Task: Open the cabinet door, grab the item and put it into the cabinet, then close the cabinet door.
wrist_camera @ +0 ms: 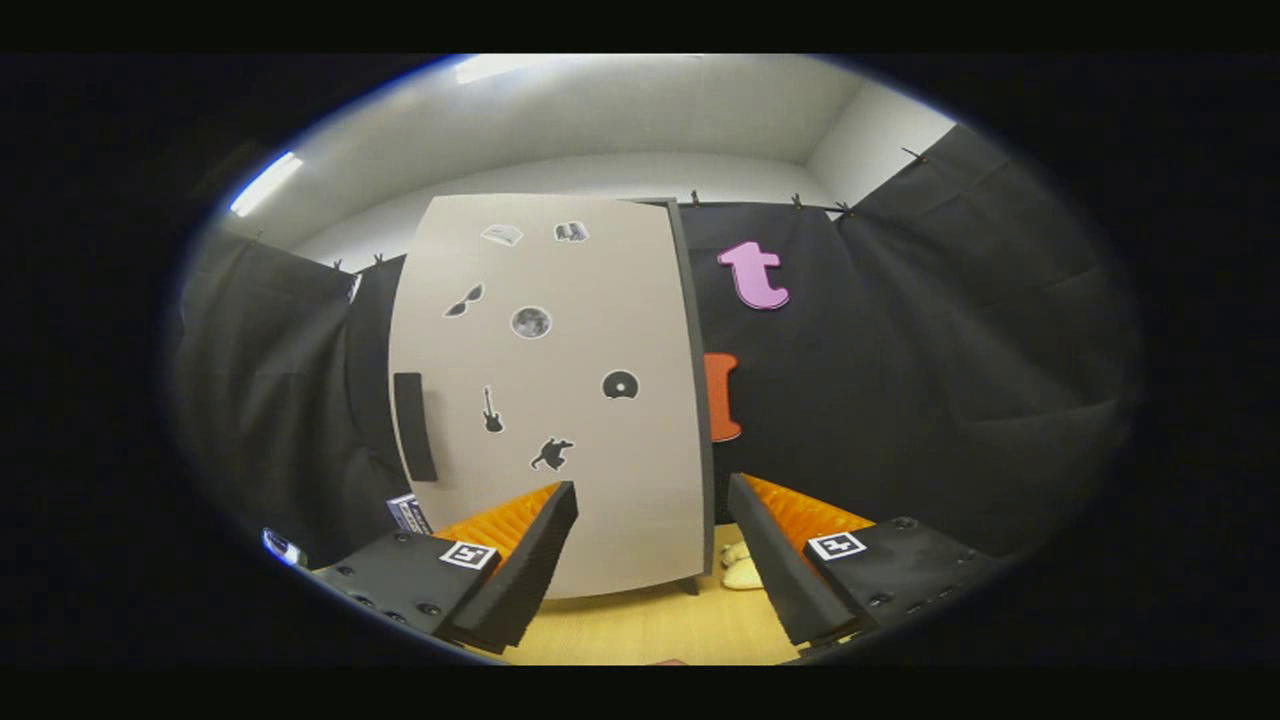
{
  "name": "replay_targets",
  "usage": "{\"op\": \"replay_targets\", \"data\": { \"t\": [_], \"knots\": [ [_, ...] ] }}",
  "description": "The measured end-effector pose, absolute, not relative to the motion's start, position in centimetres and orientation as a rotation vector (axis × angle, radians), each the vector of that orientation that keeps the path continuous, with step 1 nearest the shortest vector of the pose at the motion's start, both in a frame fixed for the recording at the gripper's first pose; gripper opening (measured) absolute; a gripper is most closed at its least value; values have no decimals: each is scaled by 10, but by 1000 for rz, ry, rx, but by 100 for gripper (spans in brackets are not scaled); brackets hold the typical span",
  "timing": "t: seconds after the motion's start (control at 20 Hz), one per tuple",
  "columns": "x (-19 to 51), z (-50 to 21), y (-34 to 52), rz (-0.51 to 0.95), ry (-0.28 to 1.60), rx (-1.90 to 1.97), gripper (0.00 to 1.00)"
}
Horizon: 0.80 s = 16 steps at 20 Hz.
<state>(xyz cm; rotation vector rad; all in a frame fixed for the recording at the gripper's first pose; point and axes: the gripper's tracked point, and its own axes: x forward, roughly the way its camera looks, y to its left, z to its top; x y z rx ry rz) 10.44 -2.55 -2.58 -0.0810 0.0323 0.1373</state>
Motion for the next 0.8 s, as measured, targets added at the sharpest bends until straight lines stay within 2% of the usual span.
{"op": "replay_targets", "data": {
  "t": [0.4, 0.8],
  "knots": [
    [72, -19, -90, 130, 50, -94, 98],
    [47, -23, -116, 121, 61, -93, 98]
  ]
}}
